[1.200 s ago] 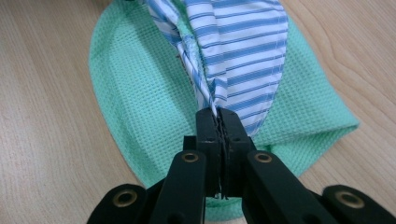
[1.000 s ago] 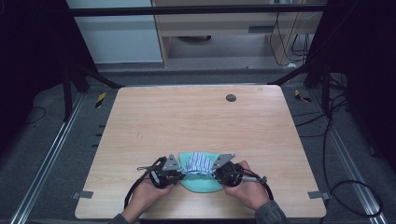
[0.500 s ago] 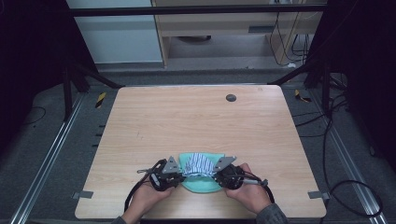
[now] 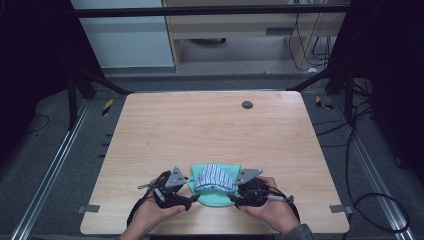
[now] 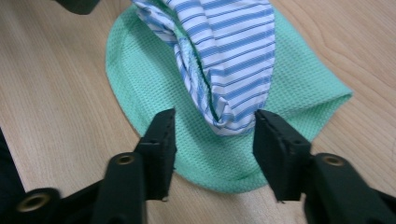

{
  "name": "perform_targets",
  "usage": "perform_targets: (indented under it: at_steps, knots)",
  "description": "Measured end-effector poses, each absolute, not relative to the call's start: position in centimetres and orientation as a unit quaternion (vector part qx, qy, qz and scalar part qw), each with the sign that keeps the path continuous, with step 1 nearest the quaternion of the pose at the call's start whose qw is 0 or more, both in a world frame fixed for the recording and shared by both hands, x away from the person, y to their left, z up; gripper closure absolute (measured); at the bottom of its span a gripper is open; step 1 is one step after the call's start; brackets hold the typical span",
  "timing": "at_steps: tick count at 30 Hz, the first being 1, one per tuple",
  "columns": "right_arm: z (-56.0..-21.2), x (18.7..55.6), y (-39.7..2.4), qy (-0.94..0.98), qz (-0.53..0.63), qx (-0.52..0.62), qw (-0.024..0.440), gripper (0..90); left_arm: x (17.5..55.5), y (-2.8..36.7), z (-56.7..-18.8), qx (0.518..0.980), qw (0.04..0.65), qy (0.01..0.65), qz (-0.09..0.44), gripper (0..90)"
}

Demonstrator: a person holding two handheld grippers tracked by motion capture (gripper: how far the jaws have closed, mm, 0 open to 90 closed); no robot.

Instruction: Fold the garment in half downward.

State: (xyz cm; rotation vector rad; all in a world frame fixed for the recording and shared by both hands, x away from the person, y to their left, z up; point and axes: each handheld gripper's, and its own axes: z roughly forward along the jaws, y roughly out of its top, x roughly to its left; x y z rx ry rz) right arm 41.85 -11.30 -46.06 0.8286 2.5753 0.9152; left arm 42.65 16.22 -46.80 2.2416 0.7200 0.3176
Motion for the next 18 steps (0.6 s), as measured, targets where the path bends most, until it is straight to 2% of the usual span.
perform_targets:
  at_steps: [7, 18]
  knots:
    - [-45.5, 42.4, -12.3, 0.877, 0.331, 0.310, 0.161, 17.6, 43.8, 17.4, -45.6, 0.875, 0.364, 0.290, 0.133, 10.3]
    - [-43.7, 44.9, -15.3, 0.843, 0.347, 0.363, 0.191, 8.4, 46.6, 20.7, -44.3, 0.865, 0.349, 0.322, 0.160, 8.6]
